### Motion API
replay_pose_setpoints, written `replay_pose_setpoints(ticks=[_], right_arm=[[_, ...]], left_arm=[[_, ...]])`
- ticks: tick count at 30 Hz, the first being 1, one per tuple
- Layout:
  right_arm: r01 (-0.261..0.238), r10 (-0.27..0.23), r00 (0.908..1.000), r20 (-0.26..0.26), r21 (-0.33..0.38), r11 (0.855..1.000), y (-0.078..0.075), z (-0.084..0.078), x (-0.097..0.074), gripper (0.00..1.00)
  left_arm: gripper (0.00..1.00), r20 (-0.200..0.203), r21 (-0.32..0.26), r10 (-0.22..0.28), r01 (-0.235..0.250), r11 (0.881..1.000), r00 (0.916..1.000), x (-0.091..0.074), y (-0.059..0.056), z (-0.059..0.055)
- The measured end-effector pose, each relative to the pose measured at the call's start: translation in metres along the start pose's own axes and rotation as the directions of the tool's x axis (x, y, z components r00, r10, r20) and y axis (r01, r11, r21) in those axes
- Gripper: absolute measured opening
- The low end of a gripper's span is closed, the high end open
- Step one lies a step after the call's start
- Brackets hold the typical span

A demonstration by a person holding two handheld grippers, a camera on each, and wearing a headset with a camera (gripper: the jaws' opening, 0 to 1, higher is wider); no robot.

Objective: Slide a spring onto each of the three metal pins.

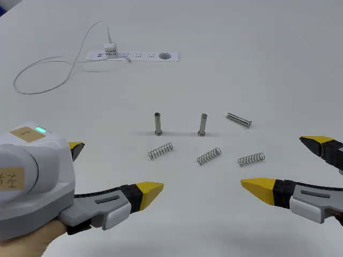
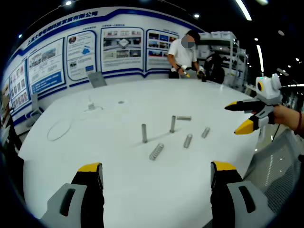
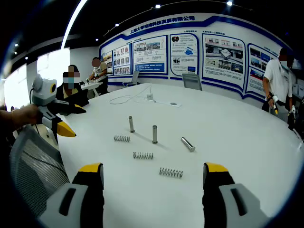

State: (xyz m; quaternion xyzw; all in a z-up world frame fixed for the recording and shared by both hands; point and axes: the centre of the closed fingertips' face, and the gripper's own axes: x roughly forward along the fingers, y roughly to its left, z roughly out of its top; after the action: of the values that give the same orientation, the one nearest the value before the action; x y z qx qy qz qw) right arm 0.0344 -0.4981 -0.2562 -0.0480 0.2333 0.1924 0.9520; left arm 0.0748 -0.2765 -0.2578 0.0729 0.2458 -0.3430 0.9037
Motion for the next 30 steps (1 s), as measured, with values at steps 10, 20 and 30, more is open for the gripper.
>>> replay_pose_setpoints(ticks=[10, 20, 30], right_arm=[[0.006, -0.006, 1.0000, -0.003, 0.003, 1.000, -0.001, -0.001, -0.005, 0.83], [0.013, -0.013, 0.9997, -0.021, 0.000, 1.000, -0.005, -0.004, -0.008, 0.80], [0.020, -0.021, 0.9990, -0.040, -0.008, 1.000, -0.010, -0.006, -0.009, 0.74]], left_arm=[[0.95, 0.004, -0.001, -0.002, 0.002, 1.000, 1.0000, -0.003, -0.001, 0.002], [0.95, 0.008, 0.009, -0.008, 0.008, 1.000, 0.9999, -0.004, -0.002, 0.006], [0.95, 0.010, 0.011, -0.008, 0.008, 1.000, 0.9999, -0.004, -0.002, 0.007]])
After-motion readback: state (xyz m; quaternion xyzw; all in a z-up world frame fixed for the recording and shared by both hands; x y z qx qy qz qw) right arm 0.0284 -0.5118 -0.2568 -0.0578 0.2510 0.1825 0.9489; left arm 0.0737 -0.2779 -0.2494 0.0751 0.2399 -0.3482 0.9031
